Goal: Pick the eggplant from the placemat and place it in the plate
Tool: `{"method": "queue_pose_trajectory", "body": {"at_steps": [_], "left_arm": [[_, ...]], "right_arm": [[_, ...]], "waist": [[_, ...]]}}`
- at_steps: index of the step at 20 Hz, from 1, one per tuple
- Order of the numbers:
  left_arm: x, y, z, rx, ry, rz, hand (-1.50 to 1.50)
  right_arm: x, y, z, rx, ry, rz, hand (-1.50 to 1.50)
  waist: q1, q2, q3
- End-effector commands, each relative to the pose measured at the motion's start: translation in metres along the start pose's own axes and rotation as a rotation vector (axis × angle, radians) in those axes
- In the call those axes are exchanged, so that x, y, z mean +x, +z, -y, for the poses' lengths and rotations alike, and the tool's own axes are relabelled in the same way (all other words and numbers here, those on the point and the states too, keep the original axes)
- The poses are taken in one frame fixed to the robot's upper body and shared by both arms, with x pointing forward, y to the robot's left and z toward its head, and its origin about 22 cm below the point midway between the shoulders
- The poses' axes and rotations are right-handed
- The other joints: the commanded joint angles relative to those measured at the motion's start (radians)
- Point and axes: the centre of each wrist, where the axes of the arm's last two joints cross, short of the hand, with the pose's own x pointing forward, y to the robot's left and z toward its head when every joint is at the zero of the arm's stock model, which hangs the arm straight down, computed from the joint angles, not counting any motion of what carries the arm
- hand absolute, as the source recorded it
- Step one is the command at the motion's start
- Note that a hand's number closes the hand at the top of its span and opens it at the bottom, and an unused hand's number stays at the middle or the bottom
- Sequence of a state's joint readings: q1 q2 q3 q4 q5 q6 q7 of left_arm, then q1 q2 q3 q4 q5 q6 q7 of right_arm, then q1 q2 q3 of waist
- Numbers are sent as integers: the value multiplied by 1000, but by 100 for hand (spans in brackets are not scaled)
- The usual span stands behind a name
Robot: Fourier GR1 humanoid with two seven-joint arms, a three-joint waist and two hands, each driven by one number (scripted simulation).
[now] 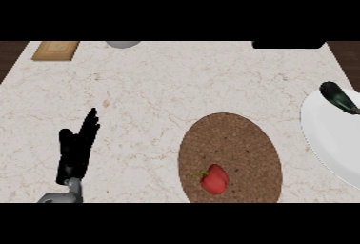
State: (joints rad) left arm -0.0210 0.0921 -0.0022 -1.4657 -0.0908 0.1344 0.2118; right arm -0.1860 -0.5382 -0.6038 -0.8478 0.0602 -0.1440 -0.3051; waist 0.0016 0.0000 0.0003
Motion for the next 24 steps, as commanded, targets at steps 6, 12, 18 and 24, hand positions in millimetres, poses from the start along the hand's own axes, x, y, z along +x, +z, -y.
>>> {"method": "queue_pose_trajectory", "body": {"at_steps": [6, 12, 18, 24], "left_arm": [[3, 1, 1, 1, -15, 18, 0], [22, -13, -5, 6, -6, 9, 0], [12, -14, 2, 11, -6, -8, 0], [14, 2, 7, 4, 5, 17, 0]], "right_arm": [[-36, 17, 31, -38, 29, -52, -150], [-37, 16, 62, -77, 57, -55, -150], [-63, 35, 65, -115, 38, -73, -150], [-74, 40, 85, -207, 81, -71, -150]], "waist": [[0, 0, 0], [-2, 0, 0], [-4, 0, 0], [0, 0, 0]]}}
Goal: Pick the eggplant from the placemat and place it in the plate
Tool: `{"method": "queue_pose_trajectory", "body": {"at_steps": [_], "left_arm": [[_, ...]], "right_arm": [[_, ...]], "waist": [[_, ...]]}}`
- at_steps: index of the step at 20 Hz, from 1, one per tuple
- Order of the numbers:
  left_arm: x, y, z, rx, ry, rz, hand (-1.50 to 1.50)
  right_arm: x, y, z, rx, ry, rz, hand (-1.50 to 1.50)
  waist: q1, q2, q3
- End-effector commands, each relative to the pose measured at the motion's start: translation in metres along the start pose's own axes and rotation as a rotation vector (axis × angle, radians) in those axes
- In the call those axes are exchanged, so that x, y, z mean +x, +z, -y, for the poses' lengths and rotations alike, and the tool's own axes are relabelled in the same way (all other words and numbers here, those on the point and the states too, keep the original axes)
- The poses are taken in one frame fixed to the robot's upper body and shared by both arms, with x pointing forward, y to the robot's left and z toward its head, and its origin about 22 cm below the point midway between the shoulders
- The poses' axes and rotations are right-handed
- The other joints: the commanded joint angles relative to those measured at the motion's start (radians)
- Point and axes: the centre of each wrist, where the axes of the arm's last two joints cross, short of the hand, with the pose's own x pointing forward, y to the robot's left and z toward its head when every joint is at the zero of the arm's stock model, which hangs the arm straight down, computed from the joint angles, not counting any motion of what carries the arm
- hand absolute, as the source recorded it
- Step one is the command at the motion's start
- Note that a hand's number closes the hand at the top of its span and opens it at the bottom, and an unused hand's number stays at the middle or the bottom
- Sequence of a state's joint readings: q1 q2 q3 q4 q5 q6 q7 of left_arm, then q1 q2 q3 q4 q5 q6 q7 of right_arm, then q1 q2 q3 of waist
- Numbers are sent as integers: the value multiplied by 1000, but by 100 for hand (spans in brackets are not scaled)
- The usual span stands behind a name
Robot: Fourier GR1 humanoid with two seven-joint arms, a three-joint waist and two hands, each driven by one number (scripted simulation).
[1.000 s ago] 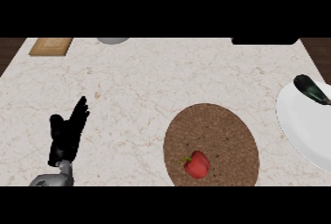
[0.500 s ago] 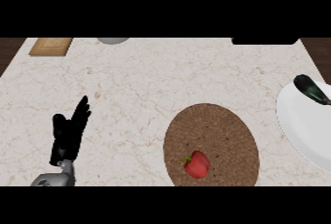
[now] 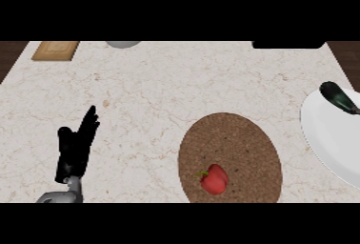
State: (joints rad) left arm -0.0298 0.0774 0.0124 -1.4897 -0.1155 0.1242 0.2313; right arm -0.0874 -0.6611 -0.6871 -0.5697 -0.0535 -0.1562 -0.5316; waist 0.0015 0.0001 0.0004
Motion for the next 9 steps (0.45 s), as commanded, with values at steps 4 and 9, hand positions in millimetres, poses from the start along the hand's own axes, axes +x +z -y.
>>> {"method": "queue_pose_trajectory", "body": {"at_steps": [4, 9], "left_arm": [[-18, 15, -14, 11, -9, -8, 0], [2, -16, -25, -4, -4, -8, 0]], "right_arm": [[-11, 2, 19, -55, 5, -18, -150], [-27, 15, 19, -59, 87, -50, -150]], "waist": [[2, 0, 0], [-3, 1, 0]]}}
